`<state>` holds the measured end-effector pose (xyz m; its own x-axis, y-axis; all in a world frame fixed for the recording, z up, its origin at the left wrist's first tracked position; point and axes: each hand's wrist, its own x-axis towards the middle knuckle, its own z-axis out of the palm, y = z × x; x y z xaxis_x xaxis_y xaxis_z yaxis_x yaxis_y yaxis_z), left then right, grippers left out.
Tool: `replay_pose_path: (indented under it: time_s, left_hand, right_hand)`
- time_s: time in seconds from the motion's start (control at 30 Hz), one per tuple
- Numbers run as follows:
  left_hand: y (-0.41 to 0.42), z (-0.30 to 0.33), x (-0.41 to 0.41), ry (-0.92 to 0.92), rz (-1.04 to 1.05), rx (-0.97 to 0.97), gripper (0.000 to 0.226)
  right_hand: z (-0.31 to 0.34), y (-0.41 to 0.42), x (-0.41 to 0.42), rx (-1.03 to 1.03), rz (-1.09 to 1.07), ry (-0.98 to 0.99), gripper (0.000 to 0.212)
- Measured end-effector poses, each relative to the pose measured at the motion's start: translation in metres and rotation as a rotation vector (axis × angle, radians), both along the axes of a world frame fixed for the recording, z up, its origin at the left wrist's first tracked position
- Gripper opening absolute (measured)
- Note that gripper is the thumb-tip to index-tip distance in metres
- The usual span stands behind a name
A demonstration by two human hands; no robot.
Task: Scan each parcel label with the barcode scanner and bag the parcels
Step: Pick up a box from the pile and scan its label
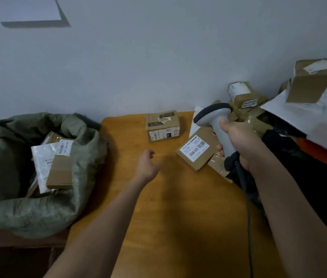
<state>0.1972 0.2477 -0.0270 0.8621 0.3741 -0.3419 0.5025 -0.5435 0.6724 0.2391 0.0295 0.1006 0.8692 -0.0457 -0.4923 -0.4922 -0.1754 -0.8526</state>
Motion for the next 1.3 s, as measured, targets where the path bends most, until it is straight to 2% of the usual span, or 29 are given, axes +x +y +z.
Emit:
replay_pose_path:
  time_s: [0.1,0.17,0.27,0.37,0.53,0.67,0.83,0.9,0.97,1.07,1.17,1.23,1.3]
  left_hand:
    - [-0.040,-0.019,0.021,0.033,-0.200,0.066,0.059]
    - [-0.064,-0.031,0.037,0.032,-0.232,0.086,0.069]
    - [-0.090,-0.046,0.060,0.091,-0.245,0.121,0.099]
    - [-0.102,-0.067,0.077,0.187,-0.338,0.251,0.122]
    - [-0.110,-0.095,0.089,0.282,-0.435,0.419,0.125]
    - [-0.101,-0.099,0.095,0.239,-0.432,0.477,0.128]
    - [-0.075,-0.076,0.086,0.344,-0.355,0.170,0.122]
    - [-0.061,-0.059,0.070,0.390,-0.307,-0.128,0.116]
    - [-0.049,-0.041,0.043,0.455,-0.192,-0.510,0.110]
    - [-0.029,-0.038,0.000,0.421,0.136,-1.008,0.106]
    - [-0.012,-0.046,-0.038,0.306,0.407,-1.392,0.070]
    - [-0.006,-0.049,-0.056,0.266,0.501,-1.529,0.057]
    - [-0.002,-0.049,-0.066,0.205,0.617,-1.499,0.056]
  right_hand:
    - [-0.013,-0.017,0.012,0.044,0.038,-0.003,0.039]
    - [-0.024,-0.027,0.018,0.059,0.065,0.008,0.036]
    - [-0.039,-0.042,0.033,0.062,0.071,0.028,0.036]
    - [-0.051,-0.055,0.046,0.055,0.052,0.030,0.035]
    - [-0.064,-0.073,0.052,0.079,0.019,0.045,0.033]
    - [-0.063,-0.084,0.047,0.077,0.013,0.062,0.032]
    - [-0.055,-0.082,0.039,0.106,-0.038,0.039,0.035]
    - [-0.052,-0.074,0.034,0.131,-0.048,0.028,0.037]
    - [-0.050,-0.063,0.027,0.151,-0.035,0.033,0.038]
    - [-0.046,-0.045,0.014,0.217,-0.020,0.072,0.036]
    - [-0.042,-0.029,0.000,0.239,0.027,0.095,0.035]
    - [-0.037,-0.020,-0.008,0.243,0.051,0.102,0.034]
    - [-0.033,-0.014,-0.014,0.249,0.064,0.103,0.031]
